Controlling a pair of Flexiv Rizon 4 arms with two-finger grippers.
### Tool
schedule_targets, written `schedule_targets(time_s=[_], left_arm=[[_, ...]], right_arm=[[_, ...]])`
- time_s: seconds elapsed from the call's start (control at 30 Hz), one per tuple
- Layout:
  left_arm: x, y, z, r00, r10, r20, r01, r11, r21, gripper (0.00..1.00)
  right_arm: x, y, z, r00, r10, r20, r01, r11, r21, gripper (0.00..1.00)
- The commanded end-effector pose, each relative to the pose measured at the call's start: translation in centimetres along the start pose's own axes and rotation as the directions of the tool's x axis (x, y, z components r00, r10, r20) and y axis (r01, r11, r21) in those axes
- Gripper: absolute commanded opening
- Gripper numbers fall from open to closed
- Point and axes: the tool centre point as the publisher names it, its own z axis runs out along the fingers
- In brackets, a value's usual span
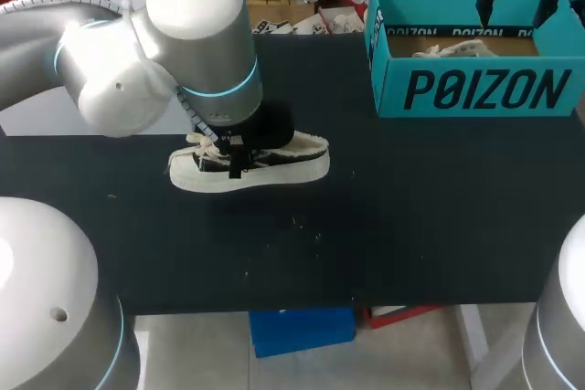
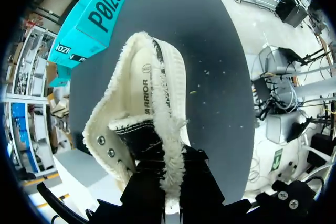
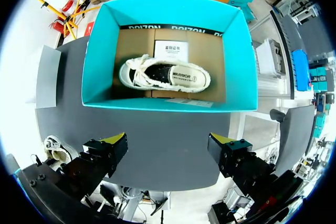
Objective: Take the shoe out of the shoebox, open the shoe tongue, remove and reinsert the insole, then place the shoe into the shoebox
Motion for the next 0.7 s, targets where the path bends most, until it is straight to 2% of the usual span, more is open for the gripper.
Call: schedule_targets(time_s=[0.03, 0.3, 0.7], left_arm=[[0.1, -1.3, 2.5, 1.0, 0.018, 0.015, -0.018, 1.0, -0.003, 0.0], [0.6, -2.2, 4.9, 0.999, 0.038, 0.034, -0.037, 0.999, -0.011, 0.0], [2.7, -1.9, 8.2, 0.995, 0.092, 0.031, -0.09, 0.994, -0.058, 0.0]], right_arm=[[0.0, 0.0, 0.0, 1.0, 0.0, 0.0, 0.0, 1.0, 0.0, 1.0], [0.0, 0.0, 0.0, 1.0, 0.0, 0.0, 0.0, 1.0, 0.0, 1.0], [0.0, 0.0, 0.0, 1.0, 0.0, 0.0, 0.0, 1.0, 0.0, 1.0]])
